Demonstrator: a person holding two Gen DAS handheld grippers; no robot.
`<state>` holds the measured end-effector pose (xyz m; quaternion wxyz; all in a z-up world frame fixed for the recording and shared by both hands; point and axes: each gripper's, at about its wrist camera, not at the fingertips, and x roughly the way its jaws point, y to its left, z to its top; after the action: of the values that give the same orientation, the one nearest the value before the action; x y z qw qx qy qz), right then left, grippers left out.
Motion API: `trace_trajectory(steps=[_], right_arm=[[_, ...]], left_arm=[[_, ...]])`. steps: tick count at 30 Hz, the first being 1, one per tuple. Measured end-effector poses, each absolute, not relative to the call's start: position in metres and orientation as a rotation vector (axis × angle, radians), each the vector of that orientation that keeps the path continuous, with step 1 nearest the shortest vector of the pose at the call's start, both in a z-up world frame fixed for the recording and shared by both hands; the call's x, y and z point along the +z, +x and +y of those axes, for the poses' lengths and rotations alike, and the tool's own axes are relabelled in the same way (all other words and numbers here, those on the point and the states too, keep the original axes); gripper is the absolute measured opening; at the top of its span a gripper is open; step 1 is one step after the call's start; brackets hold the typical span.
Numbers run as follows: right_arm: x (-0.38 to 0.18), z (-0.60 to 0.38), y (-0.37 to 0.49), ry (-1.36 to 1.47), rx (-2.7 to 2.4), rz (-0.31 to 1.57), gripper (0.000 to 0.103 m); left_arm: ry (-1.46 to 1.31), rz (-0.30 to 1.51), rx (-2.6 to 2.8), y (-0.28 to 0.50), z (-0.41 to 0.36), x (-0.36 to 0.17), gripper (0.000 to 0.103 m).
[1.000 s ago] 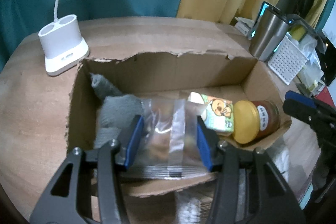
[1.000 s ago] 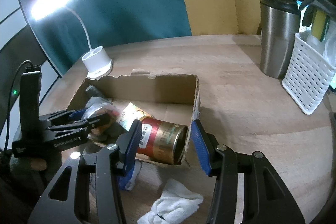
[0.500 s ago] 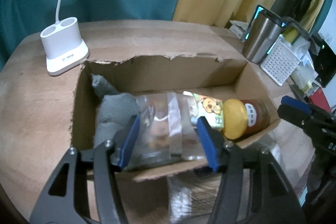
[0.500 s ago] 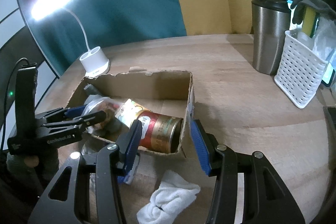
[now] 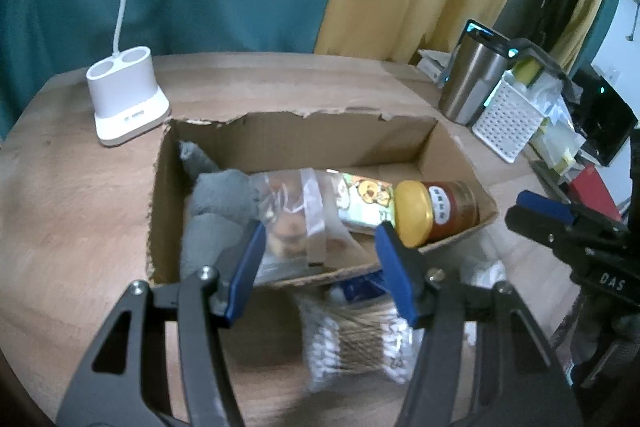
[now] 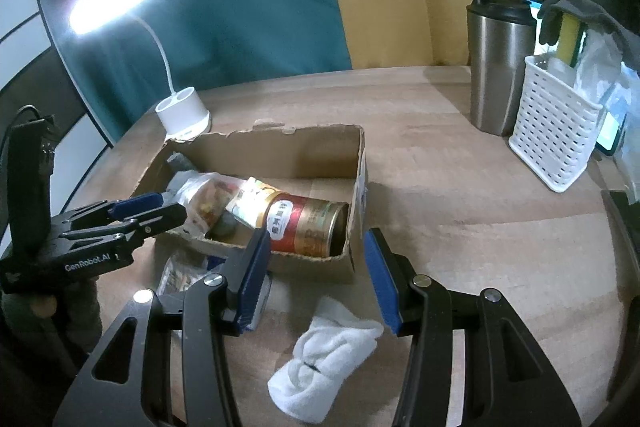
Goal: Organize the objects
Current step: 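Grasp the cotton-swab bag with the left tool and lift it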
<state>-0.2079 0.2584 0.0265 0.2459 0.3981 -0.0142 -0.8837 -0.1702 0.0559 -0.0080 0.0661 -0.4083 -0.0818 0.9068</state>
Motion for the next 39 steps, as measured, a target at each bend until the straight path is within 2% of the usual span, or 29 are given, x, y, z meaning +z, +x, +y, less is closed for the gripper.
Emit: trace_trajectory(steps=[12,13,15,39], right_arm=[[0.027,0.261,-0.188,1.089,-2.424,-0.025,0.052],[0.026,0.261,-0.187,1.091,-2.423,-0.025,0.052],[0.025,0.261,-0.184,1.095,-2.424,-0.025,0.052],[-0.003,0.268,-0.163,1.177,-2.412,-0.013,0.052]], left_arm=[[-1.187,-0.266,2.748,-0.147,0.057,-0.004,0.06],[-1.185,-0.267,2.748,-0.145,0.057,-0.004,0.071],[-1.168,-0.284,2.755,-0.141,0.055,-0.004,0.081],[-1.249,-0.255,2.704,-0.12,0.072,-0.03,0.081]])
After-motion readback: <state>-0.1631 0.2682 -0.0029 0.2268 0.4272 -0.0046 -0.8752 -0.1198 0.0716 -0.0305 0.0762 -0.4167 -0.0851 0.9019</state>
